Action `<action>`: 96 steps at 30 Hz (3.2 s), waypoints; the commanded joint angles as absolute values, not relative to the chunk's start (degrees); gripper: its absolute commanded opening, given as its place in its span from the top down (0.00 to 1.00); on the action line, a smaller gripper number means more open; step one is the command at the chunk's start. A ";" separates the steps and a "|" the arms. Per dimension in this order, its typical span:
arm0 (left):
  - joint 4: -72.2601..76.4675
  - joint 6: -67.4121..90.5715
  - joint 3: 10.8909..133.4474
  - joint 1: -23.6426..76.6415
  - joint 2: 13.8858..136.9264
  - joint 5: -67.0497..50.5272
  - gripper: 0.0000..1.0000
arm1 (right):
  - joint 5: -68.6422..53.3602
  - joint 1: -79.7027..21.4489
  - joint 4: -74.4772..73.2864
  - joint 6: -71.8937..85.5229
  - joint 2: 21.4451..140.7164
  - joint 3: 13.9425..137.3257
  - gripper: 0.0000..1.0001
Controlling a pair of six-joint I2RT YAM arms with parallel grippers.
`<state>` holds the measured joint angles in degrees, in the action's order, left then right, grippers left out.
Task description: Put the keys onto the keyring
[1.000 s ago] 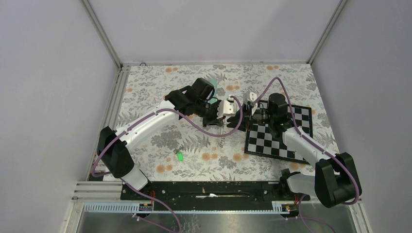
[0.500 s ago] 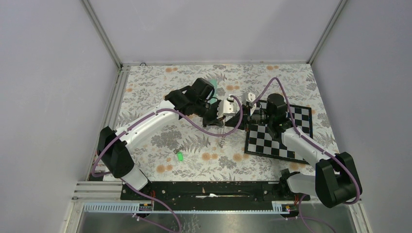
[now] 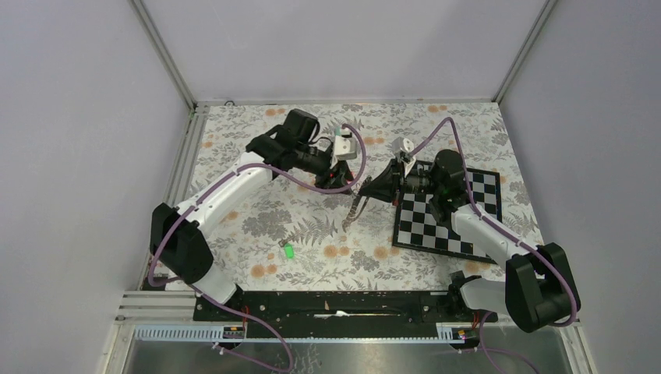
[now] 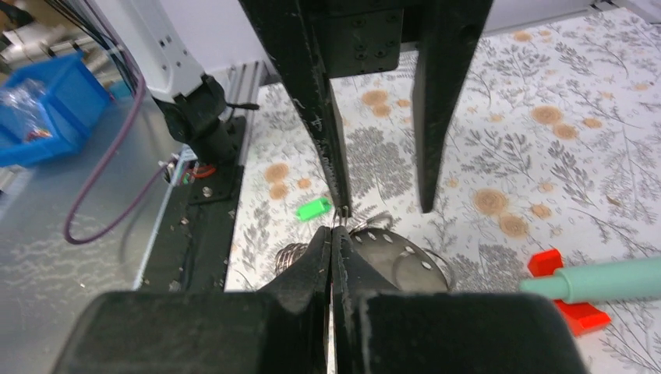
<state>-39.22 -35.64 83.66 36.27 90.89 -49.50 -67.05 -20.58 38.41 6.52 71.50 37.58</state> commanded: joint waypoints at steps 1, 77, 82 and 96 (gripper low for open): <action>-29.44 -32.75 80.06 34.39 86.19 -57.75 0.53 | -68.66 -20.75 53.26 18.65 72.18 39.37 1.00; -29.57 -33.45 78.08 34.27 87.23 -63.65 0.59 | -65.42 -19.69 53.96 18.87 74.66 36.66 1.00; -26.40 -30.64 77.56 34.51 87.45 -64.02 0.62 | -65.38 -19.69 53.96 18.84 74.90 36.67 1.00; -24.30 -28.41 77.63 34.64 88.30 -62.70 0.98 | -65.39 -19.69 53.85 18.55 74.80 36.48 1.00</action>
